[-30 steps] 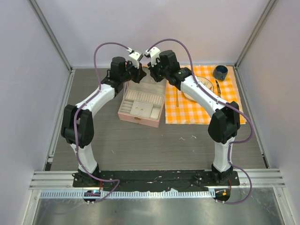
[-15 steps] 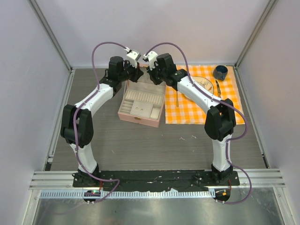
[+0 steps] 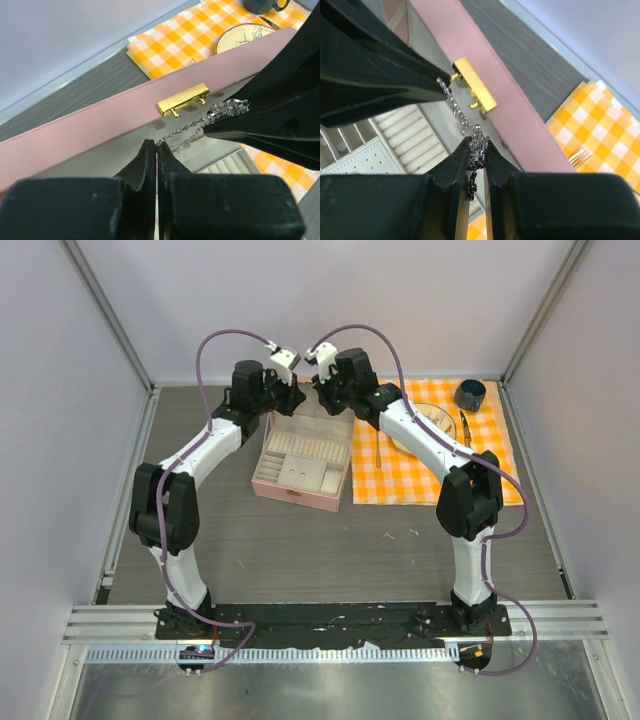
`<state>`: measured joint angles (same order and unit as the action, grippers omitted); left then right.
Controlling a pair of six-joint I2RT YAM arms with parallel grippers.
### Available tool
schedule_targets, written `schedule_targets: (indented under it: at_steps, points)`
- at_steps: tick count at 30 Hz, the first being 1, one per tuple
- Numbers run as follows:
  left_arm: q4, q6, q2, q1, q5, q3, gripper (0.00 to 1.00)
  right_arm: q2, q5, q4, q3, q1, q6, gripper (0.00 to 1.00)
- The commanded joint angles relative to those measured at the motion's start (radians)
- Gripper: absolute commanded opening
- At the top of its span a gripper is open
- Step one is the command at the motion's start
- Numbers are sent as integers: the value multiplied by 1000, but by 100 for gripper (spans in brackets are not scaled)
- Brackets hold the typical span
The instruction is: Organize the mixed jewelry
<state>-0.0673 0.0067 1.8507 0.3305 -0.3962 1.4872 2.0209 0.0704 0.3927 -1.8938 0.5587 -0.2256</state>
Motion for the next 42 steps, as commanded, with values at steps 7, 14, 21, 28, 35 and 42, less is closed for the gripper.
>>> schedule_targets:
  at_steps: [7, 14, 21, 28, 35, 42]
  points:
    - [17, -2, 5, -8, 13, 79, 0, 35, 5, -9, -93, -16, 3, 1]
    - [27, -2, 27, -7, 26, 99, 0, 50, 8, -6, -96, -23, 3, 1]
    - [49, -2, 58, -8, 28, 136, 0, 59, 6, 1, -110, -32, 3, 1]
    - [49, -2, 64, -7, 28, 136, 0, 65, 6, 9, -129, -48, 6, 1]
    - [60, -2, 73, -2, 25, 156, 0, 84, -1, 20, -152, -51, 3, 1]
    - [66, -2, 77, 4, 26, 166, 0, 91, -12, 32, -175, -57, 2, 1]
